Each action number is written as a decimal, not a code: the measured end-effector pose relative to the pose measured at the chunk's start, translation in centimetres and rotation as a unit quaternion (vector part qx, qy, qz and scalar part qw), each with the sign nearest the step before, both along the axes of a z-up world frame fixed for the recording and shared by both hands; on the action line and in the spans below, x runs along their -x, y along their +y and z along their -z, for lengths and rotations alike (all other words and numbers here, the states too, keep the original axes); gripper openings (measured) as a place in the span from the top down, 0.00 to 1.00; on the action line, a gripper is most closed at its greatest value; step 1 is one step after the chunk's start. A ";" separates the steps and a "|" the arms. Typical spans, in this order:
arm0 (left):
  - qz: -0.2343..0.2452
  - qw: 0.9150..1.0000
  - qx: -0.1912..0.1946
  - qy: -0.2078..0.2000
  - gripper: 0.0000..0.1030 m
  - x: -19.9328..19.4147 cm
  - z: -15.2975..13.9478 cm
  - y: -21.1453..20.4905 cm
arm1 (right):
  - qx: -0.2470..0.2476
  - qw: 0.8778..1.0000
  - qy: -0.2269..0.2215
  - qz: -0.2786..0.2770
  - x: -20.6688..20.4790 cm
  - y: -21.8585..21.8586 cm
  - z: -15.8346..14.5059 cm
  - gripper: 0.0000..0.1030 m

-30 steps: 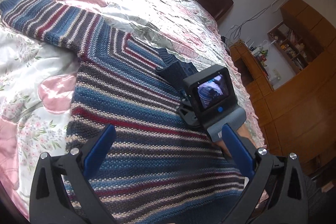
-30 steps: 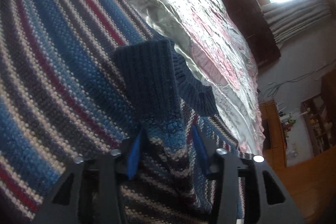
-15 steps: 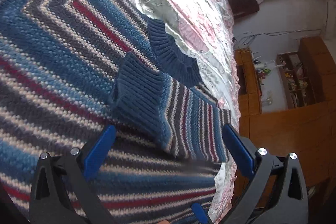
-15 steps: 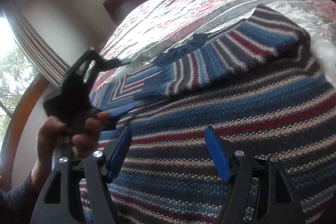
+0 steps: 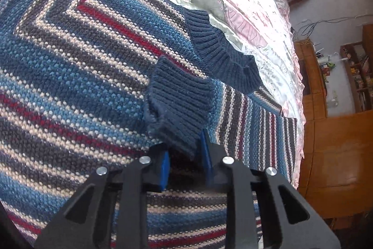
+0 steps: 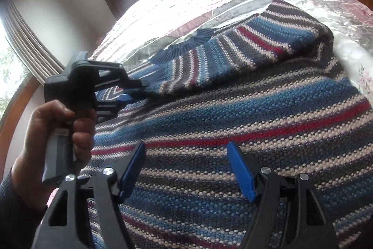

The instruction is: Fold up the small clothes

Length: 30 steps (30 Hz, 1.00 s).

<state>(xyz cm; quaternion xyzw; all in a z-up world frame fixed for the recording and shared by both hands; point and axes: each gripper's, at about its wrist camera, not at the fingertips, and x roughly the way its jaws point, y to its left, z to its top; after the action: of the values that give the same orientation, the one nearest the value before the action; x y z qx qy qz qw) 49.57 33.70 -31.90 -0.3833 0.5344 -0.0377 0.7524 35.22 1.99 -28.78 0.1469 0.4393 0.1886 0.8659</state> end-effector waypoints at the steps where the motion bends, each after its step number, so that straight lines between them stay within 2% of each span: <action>1: 0.003 1.000 -0.007 -0.002 0.83 -0.3 -0.3 -0.2 | 0.006 1.000 -0.003 0.000 0.0 0.0 0.0 0.30; 8: 0.043 0.995 -0.080 -0.039 0.84 -2.0 -4.0 -2.2 | -0.003 1.000 0.004 0.003 -0.1 -0.6 0.3 0.30; 12: 0.069 0.988 -0.110 -0.084 0.87 -3.5 -7.0 -2.9 | -0.002 1.000 0.002 0.000 -0.1 -0.6 0.3 0.30; 15: 0.073 0.983 -0.122 -0.118 0.90 -3.8 -8.8 -1.7 | -0.002 1.000 0.005 0.002 -0.1 -0.6 0.6 0.29; 19: 0.071 0.979 -0.129 -0.137 0.92 -4.0 -9.8 0.5 | -0.001 1.000 0.003 -0.002 -0.3 -0.4 0.5 0.28; 24: 0.070 0.979 -0.118 -0.152 0.92 -3.4 -8.0 3.5 | -0.002 1.000 0.006 -0.002 -0.5 -0.3 0.8 0.28; 30: 0.059 0.987 -0.096 -0.118 0.92 -2.3 -2.6 5.8 | 0.001 1.000 0.006 -0.003 -0.5 -0.2 0.9 0.28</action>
<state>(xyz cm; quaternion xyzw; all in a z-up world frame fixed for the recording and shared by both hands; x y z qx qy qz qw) 51.83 39.54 -29.34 -0.2695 0.4647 -0.0756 0.8400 35.67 1.78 -29.63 0.1461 0.4451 0.1896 0.8629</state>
